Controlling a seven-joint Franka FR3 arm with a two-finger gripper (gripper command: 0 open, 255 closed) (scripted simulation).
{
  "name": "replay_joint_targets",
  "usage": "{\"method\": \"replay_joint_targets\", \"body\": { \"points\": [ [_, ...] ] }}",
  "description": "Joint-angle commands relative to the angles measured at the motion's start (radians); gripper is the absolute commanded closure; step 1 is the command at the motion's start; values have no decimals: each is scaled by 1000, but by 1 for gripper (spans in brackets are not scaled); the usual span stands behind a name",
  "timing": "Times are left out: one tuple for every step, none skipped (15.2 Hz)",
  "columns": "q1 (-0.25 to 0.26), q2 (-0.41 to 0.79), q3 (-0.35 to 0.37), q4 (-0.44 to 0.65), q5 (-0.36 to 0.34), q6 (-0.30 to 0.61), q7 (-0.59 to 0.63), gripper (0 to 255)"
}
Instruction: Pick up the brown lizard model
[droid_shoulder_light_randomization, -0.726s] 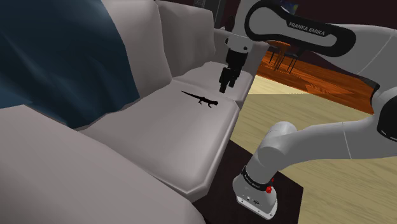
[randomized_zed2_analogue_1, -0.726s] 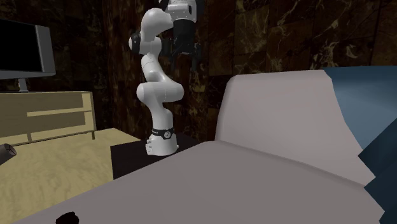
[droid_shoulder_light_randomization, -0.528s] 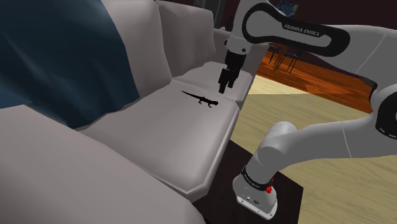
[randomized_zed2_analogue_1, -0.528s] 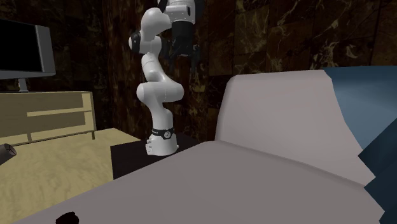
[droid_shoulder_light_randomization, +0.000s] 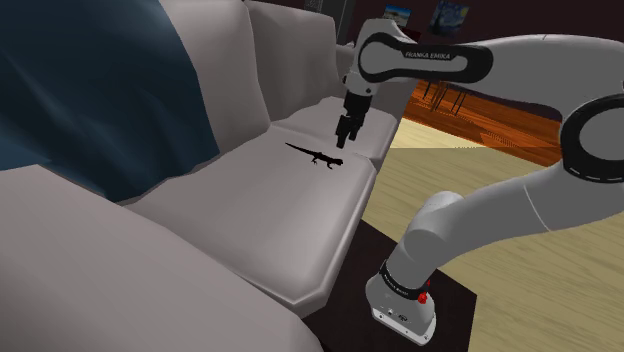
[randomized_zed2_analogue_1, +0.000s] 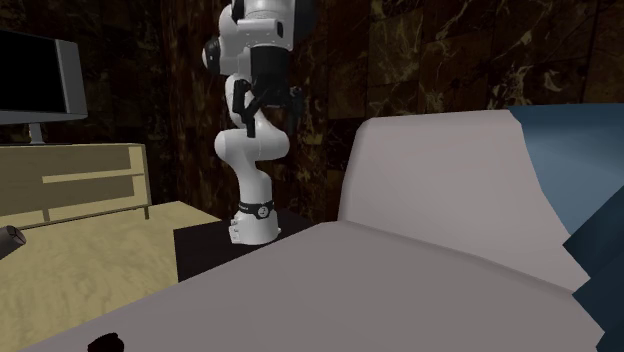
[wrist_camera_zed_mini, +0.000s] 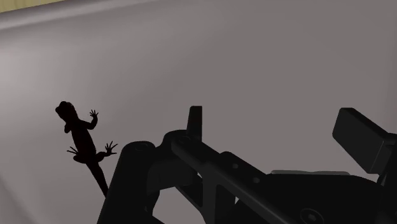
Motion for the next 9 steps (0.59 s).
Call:
{"method": "replay_joint_targets", "body": {
  "points": [
    [-6,69,-39,18,-15,53,-46,0],
    [-7,101,-55,26,-18,77,-65,0],
    [-9,134,-70,36,-21,100,-85,0],
    [-10,168,-86,47,-22,122,-104,0],
    [-10,202,-101,59,-21,144,-124,0],
    [-11,238,-115,73,-19,165,-145,0],
    [-12,274,-130,88,-16,185,-165,0],
    [-12,310,-144,104,-11,205,-187,0],
    [-12,348,-157,122,-4,224,-208,0]
  ]
}}
